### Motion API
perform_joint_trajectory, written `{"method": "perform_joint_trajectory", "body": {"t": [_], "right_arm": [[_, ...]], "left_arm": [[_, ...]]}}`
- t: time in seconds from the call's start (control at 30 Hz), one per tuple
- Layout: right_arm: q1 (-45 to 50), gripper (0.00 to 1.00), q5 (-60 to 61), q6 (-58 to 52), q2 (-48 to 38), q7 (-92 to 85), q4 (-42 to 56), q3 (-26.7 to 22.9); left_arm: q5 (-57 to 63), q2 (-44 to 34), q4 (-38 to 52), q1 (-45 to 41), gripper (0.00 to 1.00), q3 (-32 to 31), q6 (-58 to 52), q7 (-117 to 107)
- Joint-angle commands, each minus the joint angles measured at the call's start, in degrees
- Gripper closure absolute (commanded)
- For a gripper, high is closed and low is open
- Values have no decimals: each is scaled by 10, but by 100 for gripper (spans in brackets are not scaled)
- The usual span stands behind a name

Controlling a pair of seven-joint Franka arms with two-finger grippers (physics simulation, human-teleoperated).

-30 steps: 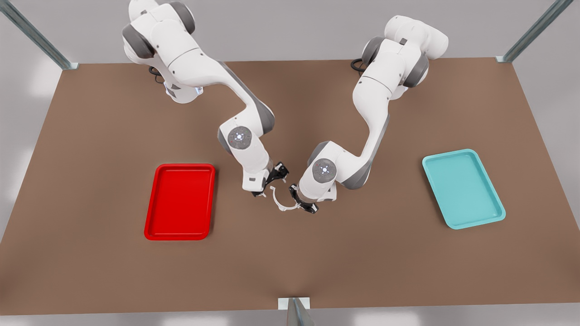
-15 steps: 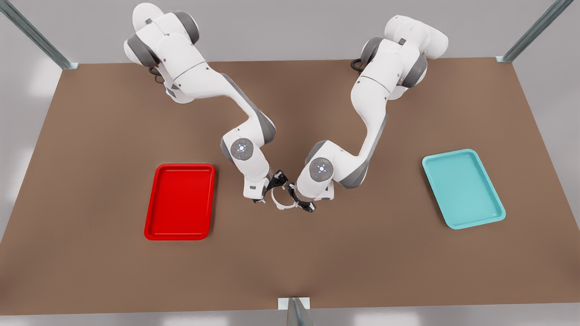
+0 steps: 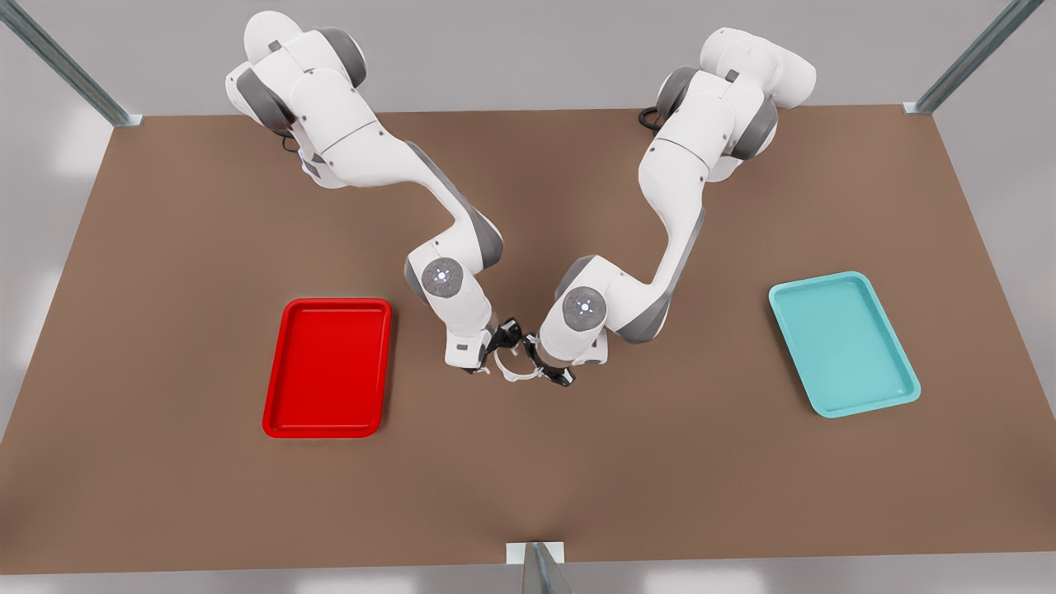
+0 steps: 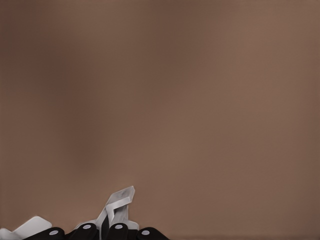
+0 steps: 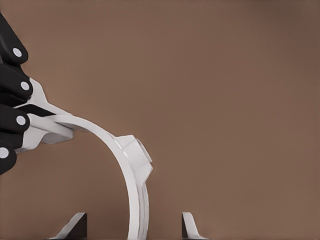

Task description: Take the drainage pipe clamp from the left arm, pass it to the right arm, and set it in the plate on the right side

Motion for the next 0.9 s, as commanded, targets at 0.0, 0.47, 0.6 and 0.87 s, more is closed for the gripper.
{"method": "perform_joint_trajectory", "body": {"t": [0.0,0.47,0.6,0.87], "right_arm": [[0,33,0,1,2,-8,2,0],[-3,79,2,1,2,-1,10,0],[-28,79,1,-1,-1,-5,1,-8],[-132,79,-58,-69,-30,-9,-9,-11]], "left_arm": [[2,-1,0,0,79,0,0,-93],[2,-5,0,5,0,1,-12,-93],[0,-20,0,11,0,0,-46,-90],[-16,-60,4,70,0,-4,-198,154]]}}
